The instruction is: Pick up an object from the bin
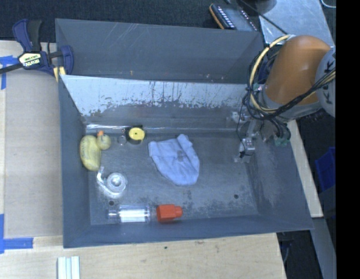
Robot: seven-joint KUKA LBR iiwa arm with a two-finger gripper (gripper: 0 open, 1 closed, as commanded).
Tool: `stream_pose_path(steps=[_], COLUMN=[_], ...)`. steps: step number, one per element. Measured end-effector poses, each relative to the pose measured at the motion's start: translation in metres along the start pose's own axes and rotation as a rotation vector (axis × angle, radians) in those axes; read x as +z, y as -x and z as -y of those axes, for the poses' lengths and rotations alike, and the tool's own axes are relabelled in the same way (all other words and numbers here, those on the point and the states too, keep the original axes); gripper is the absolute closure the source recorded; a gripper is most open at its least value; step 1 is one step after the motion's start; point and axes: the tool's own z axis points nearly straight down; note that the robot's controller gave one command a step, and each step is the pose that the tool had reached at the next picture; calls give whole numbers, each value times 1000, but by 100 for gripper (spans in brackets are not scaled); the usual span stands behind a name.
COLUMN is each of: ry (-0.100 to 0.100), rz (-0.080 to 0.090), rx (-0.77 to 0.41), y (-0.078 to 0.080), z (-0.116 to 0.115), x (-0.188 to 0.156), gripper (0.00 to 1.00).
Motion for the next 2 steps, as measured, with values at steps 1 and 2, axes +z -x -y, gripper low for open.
stream_pose_path(steps=[1,2], ry=[4,0], rz=[-6,6], rx=[-127,-28], y=[-15,-3], z=[-95,-86], x=[62,-3], gripper=[0,0])
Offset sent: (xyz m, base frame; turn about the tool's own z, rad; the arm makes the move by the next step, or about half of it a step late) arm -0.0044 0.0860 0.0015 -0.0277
